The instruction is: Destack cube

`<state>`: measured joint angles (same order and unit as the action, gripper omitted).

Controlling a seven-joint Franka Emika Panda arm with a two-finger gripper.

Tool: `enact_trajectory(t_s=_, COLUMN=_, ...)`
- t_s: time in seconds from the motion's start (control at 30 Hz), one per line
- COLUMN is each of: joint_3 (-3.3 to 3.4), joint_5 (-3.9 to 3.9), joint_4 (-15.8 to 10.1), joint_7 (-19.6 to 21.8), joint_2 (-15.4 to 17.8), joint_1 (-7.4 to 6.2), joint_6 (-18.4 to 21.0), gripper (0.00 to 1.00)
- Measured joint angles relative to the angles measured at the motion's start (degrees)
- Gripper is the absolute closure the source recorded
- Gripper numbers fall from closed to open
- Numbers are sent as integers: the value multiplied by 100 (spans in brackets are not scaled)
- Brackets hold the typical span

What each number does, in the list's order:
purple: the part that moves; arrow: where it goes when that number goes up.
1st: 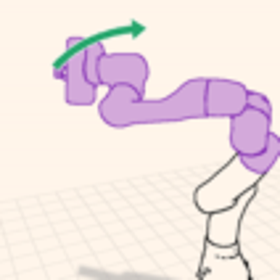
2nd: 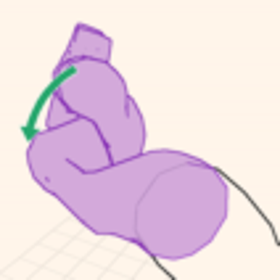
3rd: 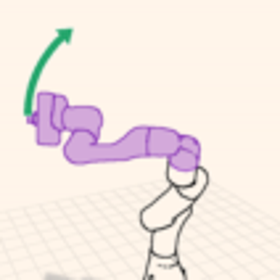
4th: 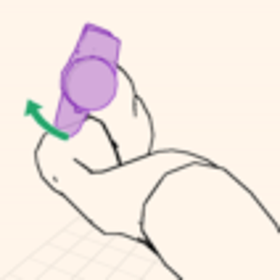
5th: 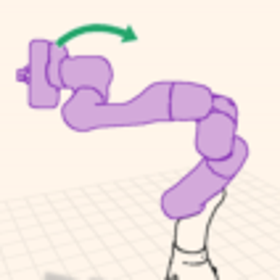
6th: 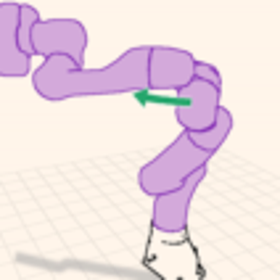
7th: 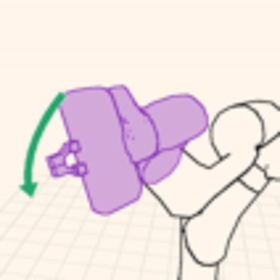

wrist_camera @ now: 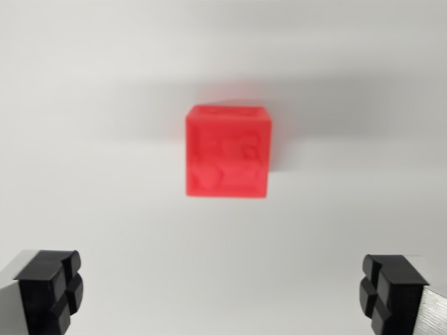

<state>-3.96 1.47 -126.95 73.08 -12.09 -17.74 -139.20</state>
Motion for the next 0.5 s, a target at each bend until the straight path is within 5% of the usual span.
enact_trajectory(t_s=0.5, joint_3=-1, joint_5=-64, joint_4=236, joint_7=-44, joint_2=574, joint_1=-3, joint_6=804, gripper=0)
